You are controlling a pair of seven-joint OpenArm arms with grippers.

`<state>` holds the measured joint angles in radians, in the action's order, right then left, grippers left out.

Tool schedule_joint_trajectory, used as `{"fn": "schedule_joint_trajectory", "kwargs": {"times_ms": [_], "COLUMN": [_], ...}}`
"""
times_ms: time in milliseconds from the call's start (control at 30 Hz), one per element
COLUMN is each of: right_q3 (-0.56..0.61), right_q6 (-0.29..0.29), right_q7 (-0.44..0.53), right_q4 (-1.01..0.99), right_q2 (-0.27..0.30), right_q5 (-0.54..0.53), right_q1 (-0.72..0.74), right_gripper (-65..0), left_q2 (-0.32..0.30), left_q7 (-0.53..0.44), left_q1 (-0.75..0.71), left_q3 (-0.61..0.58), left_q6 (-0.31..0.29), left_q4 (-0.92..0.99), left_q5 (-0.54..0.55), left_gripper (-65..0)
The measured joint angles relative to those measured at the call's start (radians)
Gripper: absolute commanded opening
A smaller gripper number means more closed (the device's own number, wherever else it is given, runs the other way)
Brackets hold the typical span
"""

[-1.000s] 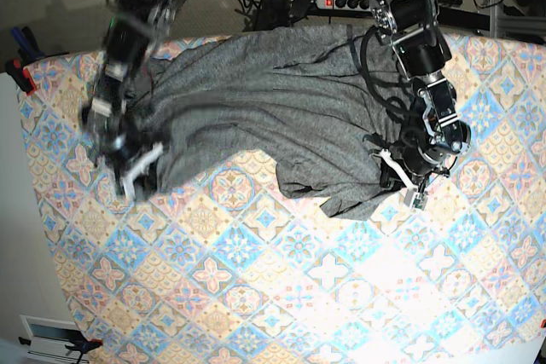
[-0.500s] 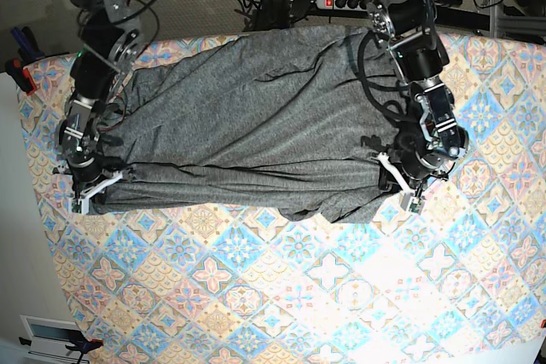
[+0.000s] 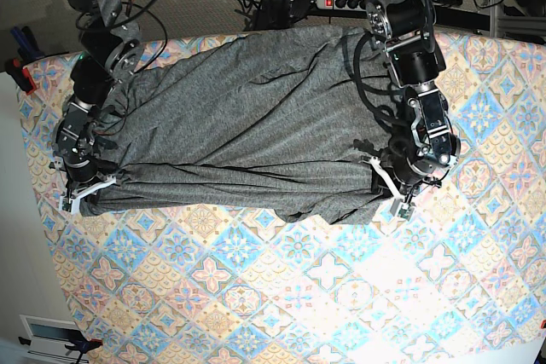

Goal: Layout the t-shirt on the table in an organized manner, then fold the t-shirt properly
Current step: 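Hold the shirt with both grippers and pull the ends apart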

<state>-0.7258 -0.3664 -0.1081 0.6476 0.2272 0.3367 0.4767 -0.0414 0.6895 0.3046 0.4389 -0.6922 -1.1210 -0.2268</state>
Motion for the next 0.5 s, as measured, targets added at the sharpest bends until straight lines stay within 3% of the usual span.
{"fn": "schedule_joint_trajectory", "kwargs": {"times_ms": [100, 233, 500], "right_q3": [0.000, 0.000, -0.001], "right_q6": [0.000, 0.000, 0.005], "right_q7": [0.000, 0.000, 0.000], "right_q4": [0.000, 0.000, 0.000], "right_q2": [0.000, 0.000, 0.004], "right_q5": [0.000, 0.000, 0.000], "right_q1": [0.000, 0.000, -0.002], "right_gripper": [-64.2, -64.2, -64.2], "left_q2": [0.009, -0.008, -0.023], "left_q7": [0.108, 0.227, 0.257], "left_q1": [-0.013, -0.048, -0.097], "left_q3": [-0.027, -0.180, -0.203], "left_q6": [-0.008, -0.014, -0.010], "left_q4": [-0.087, -0.199, -0.404], "left_q5": [-0.027, -0.038, -0.040], "left_gripper": [-52.4, -52.4, -52.3]}}
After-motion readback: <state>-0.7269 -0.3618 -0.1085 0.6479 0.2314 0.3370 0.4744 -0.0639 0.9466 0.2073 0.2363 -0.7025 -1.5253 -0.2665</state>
